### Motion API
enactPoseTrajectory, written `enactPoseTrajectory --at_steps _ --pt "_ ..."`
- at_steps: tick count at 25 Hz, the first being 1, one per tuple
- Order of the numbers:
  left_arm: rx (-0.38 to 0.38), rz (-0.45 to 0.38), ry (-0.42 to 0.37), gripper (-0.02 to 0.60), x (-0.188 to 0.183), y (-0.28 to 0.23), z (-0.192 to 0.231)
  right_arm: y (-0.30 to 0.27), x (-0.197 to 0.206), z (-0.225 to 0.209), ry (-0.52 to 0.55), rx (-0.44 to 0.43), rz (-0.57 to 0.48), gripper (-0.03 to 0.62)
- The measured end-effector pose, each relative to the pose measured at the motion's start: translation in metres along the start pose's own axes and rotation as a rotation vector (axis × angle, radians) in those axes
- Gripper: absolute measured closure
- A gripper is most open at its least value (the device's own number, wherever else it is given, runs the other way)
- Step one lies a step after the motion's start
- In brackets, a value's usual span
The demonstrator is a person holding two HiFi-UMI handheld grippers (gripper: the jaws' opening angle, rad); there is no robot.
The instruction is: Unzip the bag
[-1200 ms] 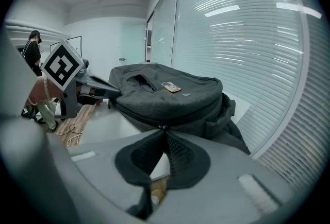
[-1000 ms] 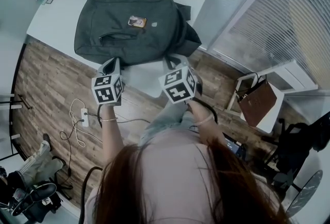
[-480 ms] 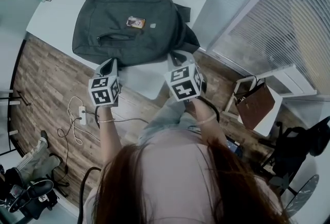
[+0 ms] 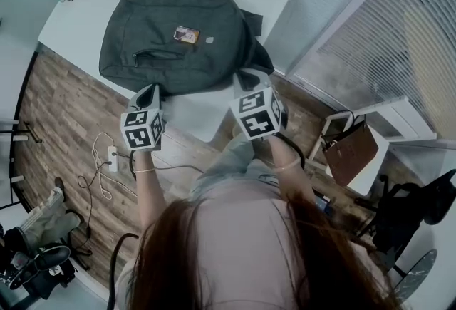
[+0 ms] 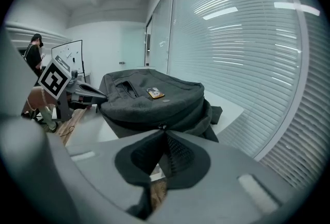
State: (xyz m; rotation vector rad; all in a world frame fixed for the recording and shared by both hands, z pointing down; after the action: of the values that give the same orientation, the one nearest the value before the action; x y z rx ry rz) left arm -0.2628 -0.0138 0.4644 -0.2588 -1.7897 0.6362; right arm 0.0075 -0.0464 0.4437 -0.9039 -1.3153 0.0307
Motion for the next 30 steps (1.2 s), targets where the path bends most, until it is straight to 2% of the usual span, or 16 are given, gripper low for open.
enactPoseTrajectory --at_steps 22,30 --pt "-0.050 -0.035 -0.002 0.574 -0.002 0.003 -0.005 0.000 -0.007 -0.011 0.036 -0.100 0.038 0.586" --pt "0.051 -0.127 -0.015 0.566 -0.035 0.013 -0.037 -0.001 -0.006 -0.013 0.044 -0.114 0.043 0.586"
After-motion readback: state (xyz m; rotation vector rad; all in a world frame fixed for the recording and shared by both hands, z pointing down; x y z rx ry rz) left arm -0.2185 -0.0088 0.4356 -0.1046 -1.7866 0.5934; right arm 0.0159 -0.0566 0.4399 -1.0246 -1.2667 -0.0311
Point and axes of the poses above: the fingertips, and each gripper's own axes: y backward along the fingers, z to its left, x out of its underside, the point moved 7 cm from there along y, backward along the fingers, and after that the axes turned 8 degrees about -y, right-handed, at the moved point
